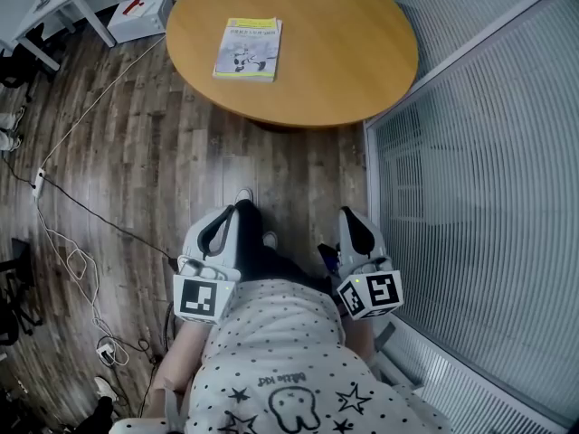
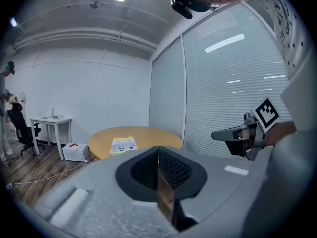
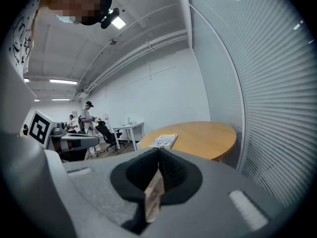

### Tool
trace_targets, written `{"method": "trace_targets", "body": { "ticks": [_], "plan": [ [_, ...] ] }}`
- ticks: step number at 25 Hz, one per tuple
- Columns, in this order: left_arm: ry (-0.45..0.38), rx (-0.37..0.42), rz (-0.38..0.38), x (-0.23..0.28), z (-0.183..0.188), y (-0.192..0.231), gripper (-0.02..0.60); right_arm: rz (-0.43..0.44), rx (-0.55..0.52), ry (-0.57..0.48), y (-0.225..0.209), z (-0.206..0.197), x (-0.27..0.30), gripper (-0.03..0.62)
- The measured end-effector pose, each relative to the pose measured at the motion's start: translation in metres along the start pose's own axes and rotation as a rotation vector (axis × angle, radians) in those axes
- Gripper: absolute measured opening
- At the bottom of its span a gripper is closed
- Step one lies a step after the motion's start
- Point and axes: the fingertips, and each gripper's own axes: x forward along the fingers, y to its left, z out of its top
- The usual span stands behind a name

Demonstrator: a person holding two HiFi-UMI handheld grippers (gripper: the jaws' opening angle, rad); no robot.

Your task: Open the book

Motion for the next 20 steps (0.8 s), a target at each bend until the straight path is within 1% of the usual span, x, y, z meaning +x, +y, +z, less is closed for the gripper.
{"method": "trace_targets", "body": {
  "ticks": [4, 7, 11, 14, 17, 20],
  "plan": [
    [0.004, -0.013, -0.038, 0.024, 0.006, 0.005, 0.014, 0.010, 0.005, 0.019, -0.004, -0.004, 0.018, 0.003],
    [-0.010, 0.004, -0.067, 0.042, 0.014, 0.017, 0.014, 0.009, 0.011, 0.038, -0.006, -0.004, 0.035, 0.005],
    [-0.017, -0.009, -0.058, 0.074, 0.020, 0.048, 0.012, -0.009, -0.003, 0.058, -0.015, 0.003, 0.069, 0.005],
    [-0.022, -0.016, -0.046, 0.095, 0.028, 0.074, 0.012, -0.029, -0.013, 0.065, -0.019, 0.016, 0.099, 0.004],
    [-0.016, -0.034, -0.028, 0.111, 0.036, 0.097, 0.012, -0.046, -0.009, 0.064, -0.019, 0.031, 0.124, 0.003],
    [-0.002, -0.054, -0.038, 0.126, 0.036, 0.115, 0.012, -0.053, 0.003, 0.077, -0.013, 0.037, 0.146, 0.003]
  ]
}}
